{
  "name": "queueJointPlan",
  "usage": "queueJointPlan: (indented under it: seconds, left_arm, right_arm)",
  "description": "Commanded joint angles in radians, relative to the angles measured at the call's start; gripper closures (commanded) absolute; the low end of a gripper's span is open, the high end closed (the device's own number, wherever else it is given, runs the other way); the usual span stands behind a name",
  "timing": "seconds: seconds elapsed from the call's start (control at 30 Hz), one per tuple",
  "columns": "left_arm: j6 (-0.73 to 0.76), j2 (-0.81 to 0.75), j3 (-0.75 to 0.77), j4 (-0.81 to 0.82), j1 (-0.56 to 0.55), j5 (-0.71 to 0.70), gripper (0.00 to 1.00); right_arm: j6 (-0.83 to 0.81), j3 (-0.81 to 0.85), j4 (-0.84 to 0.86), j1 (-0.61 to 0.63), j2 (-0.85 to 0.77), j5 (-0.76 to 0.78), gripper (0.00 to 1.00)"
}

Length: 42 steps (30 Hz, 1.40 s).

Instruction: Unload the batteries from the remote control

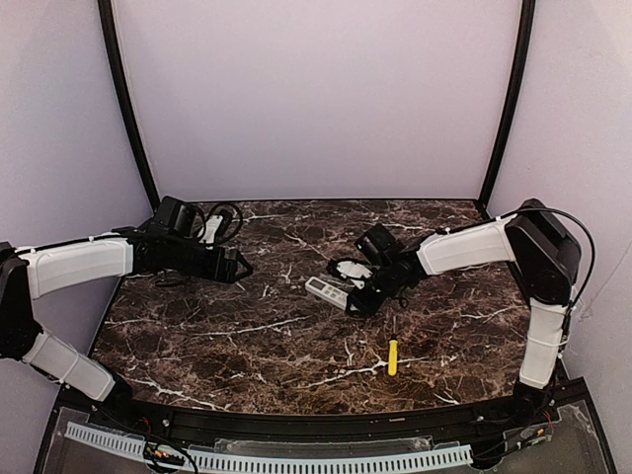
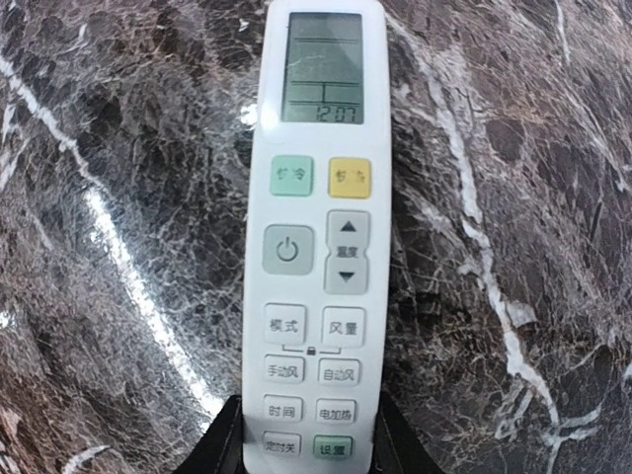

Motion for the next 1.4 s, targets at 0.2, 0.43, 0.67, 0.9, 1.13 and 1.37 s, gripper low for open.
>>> queueJointPlan:
  seconds: [0.2,0.43,0.67,0.9,1.13,1.37]
  left_arm:
    - [0.017,-0.039,-0.019,0.060,-0.004,0.078,0.14]
    - [0.070,-0.068,-0.086,0.294,-0.004,0.258,0.13]
    - [0.116,-0.035,-0.040,0.390,-0.003,0.444,0.13]
    - [0.093,0.057,0.094,0.406,-0.003,0.660,0.15]
    - [0.027,0.130,0.166,0.442,-0.005,0.831,0.19]
    - [-0.037,0.171,0.182,0.478,-0.026,0.898,0.24]
  right_arm:
    - [0.008,0.041,-0.004,0.010,-0.008,-0.035,0.84]
    - [0.014,0.111,-0.061,-0.052,-0.080,-0.302,0.90]
    - [0.059,0.107,-0.101,-0.130,-0.167,-0.633,0.92]
    - [0.046,0.052,-0.090,-0.138,-0.252,-0.904,0.91]
    - [0.028,0.078,-0.113,-0.138,-0.267,-0.998,0.91]
    - [0.017,0.124,-0.151,-0.135,-0.229,-0.993,0.91]
